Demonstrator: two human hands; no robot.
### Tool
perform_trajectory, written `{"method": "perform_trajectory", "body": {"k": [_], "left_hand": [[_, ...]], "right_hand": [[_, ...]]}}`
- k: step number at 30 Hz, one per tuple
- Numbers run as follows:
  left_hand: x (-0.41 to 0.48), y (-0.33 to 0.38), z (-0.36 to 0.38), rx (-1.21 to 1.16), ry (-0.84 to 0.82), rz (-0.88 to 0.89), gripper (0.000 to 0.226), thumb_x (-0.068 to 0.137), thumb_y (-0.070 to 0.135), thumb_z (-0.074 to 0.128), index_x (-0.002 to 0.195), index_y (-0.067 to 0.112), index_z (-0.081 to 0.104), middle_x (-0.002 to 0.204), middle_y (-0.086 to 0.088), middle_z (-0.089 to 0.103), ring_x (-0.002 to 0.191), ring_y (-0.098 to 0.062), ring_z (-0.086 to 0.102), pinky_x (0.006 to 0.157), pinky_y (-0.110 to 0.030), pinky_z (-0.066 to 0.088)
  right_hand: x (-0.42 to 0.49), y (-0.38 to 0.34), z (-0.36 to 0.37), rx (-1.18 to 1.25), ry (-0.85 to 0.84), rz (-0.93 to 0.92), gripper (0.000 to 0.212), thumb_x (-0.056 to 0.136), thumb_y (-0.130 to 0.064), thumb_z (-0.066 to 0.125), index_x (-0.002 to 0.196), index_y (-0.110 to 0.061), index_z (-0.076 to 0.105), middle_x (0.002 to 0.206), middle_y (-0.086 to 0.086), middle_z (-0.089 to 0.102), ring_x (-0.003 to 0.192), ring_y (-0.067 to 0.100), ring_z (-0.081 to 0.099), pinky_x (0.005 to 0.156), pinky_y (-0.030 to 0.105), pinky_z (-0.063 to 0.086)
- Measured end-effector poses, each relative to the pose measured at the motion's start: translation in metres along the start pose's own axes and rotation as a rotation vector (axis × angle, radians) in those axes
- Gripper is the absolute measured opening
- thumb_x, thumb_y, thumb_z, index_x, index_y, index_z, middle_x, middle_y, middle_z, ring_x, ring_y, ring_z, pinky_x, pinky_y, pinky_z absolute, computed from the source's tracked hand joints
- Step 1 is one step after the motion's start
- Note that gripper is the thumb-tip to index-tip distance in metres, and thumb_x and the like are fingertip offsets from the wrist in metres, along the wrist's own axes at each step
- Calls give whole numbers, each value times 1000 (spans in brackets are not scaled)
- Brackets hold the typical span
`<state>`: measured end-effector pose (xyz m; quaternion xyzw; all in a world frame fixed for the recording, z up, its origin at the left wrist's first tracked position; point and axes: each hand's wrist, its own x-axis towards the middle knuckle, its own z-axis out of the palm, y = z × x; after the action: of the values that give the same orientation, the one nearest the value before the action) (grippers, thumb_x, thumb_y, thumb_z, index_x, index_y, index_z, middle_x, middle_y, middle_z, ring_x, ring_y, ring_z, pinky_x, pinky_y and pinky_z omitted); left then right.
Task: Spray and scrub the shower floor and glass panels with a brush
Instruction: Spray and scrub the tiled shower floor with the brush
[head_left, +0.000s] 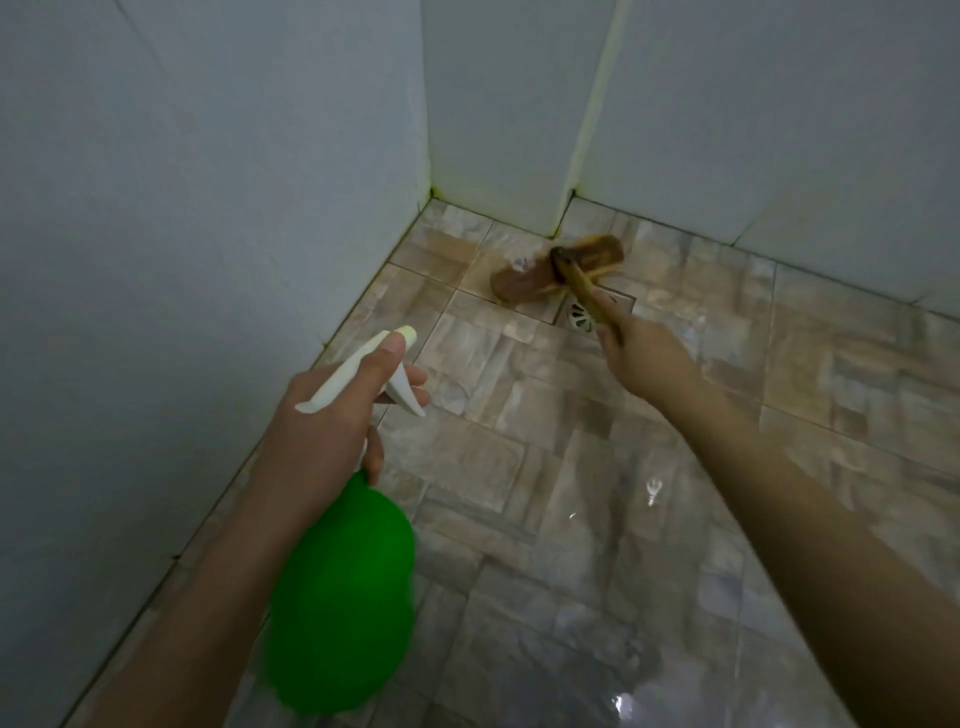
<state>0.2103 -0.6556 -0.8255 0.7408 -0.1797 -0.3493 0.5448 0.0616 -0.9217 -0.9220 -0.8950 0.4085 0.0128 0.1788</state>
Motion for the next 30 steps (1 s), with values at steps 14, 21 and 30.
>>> {"method": "perform_trajectory", "body": {"k": [14, 21, 30], "left_hand": [[39, 21, 55, 91, -87, 14, 35, 82, 64, 59, 64, 39, 76, 86, -1, 78, 66, -39, 67, 51, -31, 45], [90, 28, 97, 213, -199, -20, 70, 67, 74, 56, 103, 16, 71, 93, -10, 78, 41, -16, 54, 54, -30, 47], [110, 9, 131, 300, -240, -26, 44, 94, 46, 59, 107, 6, 68, 76, -7, 71, 39, -11, 58, 38, -19, 40]], "right_hand": [[-17, 14, -5, 92, 124, 313, 82, 98, -6, 35, 144, -57, -10, 95, 19, 61, 64, 28, 59, 52, 35, 48], [-96, 49, 2, 116, 163, 488, 71, 100, -13, 31, 148, -50, -6, 73, 13, 58, 53, 24, 52, 41, 30, 36], [-75, 57, -14, 150, 98, 537, 63, 101, -19, 33, 152, -39, 3, 82, 14, 62, 62, 28, 61, 62, 45, 58]]}}
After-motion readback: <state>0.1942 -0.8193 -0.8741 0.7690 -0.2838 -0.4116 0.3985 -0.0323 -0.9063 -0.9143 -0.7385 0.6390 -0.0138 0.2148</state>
